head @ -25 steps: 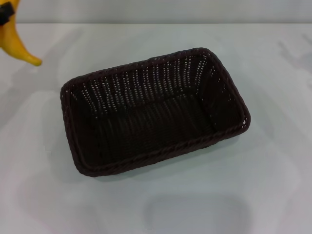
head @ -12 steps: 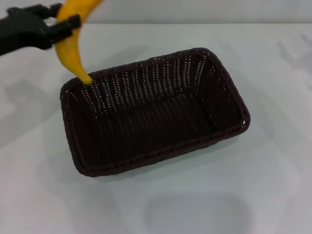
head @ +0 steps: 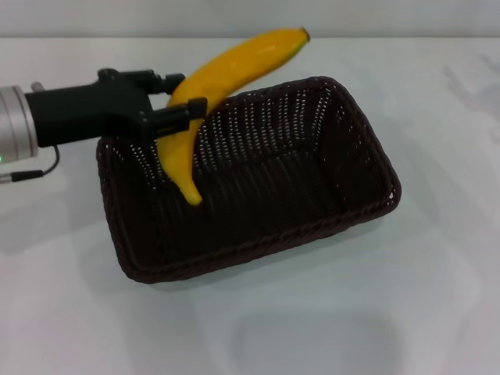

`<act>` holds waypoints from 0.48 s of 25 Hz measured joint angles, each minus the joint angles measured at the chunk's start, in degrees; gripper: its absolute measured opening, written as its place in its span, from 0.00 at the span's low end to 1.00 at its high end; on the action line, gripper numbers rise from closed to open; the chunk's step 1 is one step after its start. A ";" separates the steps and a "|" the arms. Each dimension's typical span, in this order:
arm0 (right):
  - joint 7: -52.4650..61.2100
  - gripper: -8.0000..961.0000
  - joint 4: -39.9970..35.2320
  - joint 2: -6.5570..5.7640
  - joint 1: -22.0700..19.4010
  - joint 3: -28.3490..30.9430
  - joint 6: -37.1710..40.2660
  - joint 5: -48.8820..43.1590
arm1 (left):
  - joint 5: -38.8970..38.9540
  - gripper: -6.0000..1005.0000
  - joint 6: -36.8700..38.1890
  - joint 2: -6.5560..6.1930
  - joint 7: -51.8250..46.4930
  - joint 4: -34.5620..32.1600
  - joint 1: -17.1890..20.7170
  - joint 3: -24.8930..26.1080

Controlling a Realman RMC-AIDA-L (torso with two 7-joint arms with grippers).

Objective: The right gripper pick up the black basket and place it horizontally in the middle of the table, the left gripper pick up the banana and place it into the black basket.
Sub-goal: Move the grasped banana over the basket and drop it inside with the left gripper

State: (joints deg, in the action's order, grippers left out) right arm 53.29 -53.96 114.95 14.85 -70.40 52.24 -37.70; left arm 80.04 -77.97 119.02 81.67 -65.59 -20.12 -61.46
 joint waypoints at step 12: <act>-0.06 0.81 0.46 0.00 0.10 0.01 0.96 0.00 | -1.98 0.53 0.47 -0.01 -5.02 1.32 0.41 -0.61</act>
State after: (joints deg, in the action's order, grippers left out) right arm 53.23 -53.50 114.95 14.95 -70.39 53.21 -37.70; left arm 78.05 -77.50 119.01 76.65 -64.28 -19.71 -62.07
